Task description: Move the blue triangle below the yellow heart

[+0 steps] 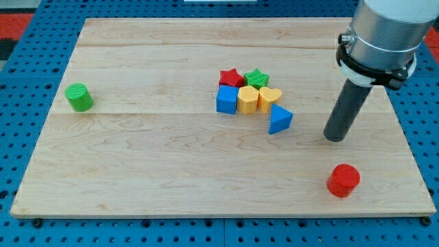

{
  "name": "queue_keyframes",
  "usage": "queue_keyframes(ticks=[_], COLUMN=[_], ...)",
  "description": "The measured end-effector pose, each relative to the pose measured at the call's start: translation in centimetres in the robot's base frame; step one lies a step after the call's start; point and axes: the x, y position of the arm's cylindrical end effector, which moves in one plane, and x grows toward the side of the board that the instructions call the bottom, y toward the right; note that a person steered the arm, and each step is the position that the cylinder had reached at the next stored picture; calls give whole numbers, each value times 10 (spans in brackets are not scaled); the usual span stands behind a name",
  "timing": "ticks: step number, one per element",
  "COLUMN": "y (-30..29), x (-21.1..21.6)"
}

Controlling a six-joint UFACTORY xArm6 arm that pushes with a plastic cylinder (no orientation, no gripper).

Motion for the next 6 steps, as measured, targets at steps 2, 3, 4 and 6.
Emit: queue_keyframes(ticks=[2,3,4,6], y=[-45,-45,-46,-34], x=[-19,-21,-30,-41])
